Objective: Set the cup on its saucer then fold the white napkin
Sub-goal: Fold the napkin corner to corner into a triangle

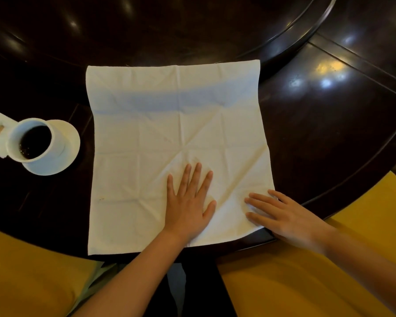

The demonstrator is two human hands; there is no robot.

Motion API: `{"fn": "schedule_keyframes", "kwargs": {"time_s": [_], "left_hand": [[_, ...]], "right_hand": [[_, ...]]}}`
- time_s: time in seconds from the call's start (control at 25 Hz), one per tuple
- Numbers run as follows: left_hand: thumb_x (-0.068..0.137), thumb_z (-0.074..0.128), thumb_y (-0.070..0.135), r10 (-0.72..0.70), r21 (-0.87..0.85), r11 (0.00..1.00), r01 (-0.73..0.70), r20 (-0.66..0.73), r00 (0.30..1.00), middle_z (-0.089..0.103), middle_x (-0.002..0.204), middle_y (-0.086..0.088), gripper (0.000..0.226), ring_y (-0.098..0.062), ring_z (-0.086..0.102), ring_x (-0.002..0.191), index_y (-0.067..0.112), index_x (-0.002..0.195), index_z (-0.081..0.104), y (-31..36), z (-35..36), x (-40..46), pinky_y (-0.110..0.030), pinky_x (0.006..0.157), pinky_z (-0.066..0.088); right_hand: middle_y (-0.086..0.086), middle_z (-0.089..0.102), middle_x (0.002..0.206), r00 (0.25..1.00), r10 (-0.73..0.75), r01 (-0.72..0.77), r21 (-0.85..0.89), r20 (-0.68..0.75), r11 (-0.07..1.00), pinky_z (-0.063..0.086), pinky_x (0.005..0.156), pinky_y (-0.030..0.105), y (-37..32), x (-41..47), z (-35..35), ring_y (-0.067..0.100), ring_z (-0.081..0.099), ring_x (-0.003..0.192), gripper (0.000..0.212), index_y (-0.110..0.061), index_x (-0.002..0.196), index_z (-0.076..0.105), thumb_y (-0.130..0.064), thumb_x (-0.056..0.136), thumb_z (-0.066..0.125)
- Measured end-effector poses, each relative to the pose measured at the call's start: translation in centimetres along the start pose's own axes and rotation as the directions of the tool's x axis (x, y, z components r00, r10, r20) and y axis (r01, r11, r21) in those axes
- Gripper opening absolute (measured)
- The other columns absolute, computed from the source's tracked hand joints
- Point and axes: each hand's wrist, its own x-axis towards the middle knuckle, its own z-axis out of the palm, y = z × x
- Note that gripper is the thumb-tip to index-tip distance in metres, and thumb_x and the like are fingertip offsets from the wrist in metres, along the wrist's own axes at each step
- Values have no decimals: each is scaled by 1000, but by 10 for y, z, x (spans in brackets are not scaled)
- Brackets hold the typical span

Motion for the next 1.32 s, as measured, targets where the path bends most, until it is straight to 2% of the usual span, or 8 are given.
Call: {"fn": "schedule_keyframes", "kwargs": {"time_s": [0.16, 0.28, 0.44, 0.6, 0.72, 0.92, 1.08, 1.32], "left_hand": [[88, 21, 55, -18, -42, 999, 20, 46, 999, 5, 158, -4, 67, -24, -2, 145, 28, 149, 11, 0, -7, -2, -58, 111, -4], [84, 12, 65, -30, -260, 964, 46, 65, 997, -1, 159, 3, 72, -15, -11, 144, 33, 148, -2, 1, -17, -4, -47, 112, -14], [78, 56, 55, -93, -733, 676, 70, 10, 996, 54, 122, 17, 67, 5, 47, 107, 32, 137, 38, 15, -41, -16, -19, 92, 40], [86, 62, 21, -328, -835, 527, 156, -31, 944, 64, 73, 4, 3, -6, 54, 67, 20, 83, 62, 5, -57, -5, -13, 58, 41], [86, 62, 13, -414, -882, 430, 191, -5, 910, 65, 69, 3, 11, -5, 57, 66, 17, 77, 66, -22, -71, 9, -11, 58, 41], [89, 61, 20, -542, -888, 381, 258, 12, 840, 65, 75, 5, 9, -7, 60, 69, 19, 82, 66, -72, -79, 21, -9, 59, 43], [89, 61, 21, -618, -899, 357, 256, -21, 786, 67, 78, 3, 10, -7, 62, 72, 15, 85, 68, -104, -87, 23, -12, 63, 46], [90, 60, 17, -729, -839, 503, 208, -282, 624, 62, 81, 8, 13, 2, 55, 66, 11, 95, 70, -166, -112, 60, 2, 60, 40]], "right_hand": [[9, 70, 100, 980, 78, -56, 123, -182, 991, 57, 76, 34, 3, 6, -17, 26, 67, 96, 40, -9, 98, 66, -3, 61, 82], [-3, 68, 96, 920, 364, -252, 490, -147, 834, 54, 71, 23, 3, 26, -39, 13, 65, 87, 25, -17, 102, 65, -9, 79, 71], [-13, 62, 98, 894, 433, -250, 669, -119, 700, 46, 76, 16, 15, 72, -71, 5, 58, 91, 19, -27, 102, 60, -18, 85, 63], [-17, 61, 99, 913, 393, -169, 771, -112, 613, 44, 85, 12, 26, 114, -103, 0, 57, 94, 24, -31, 102, 58, -23, 81, 68], [-24, 54, 116, 962, 272, -158, 802, -6, 577, 39, 92, 8, 37, 138, -121, 0, 54, 106, 45, -39, 113, 51, -27, 76, 74], [-10, 62, 101, 934, 355, -211, 735, -44, 645, 47, 87, 25, 49, 183, -135, 6, 58, 93, 24, -32, 99, 60, -23, 80, 71], [-2, 64, 88, 855, 474, -199, 711, -210, 674, 44, 68, 12, 37, 229, -148, 5, 57, 76, 2, -21, 86, 65, -18, 85, 65], [1, 62, 88, 758, 508, -131, 667, -409, 733, 47, 73, 22, 28, 299, -185, 16, 59, 80, 13, -8, 94, 69, -18, 87, 63]]}}
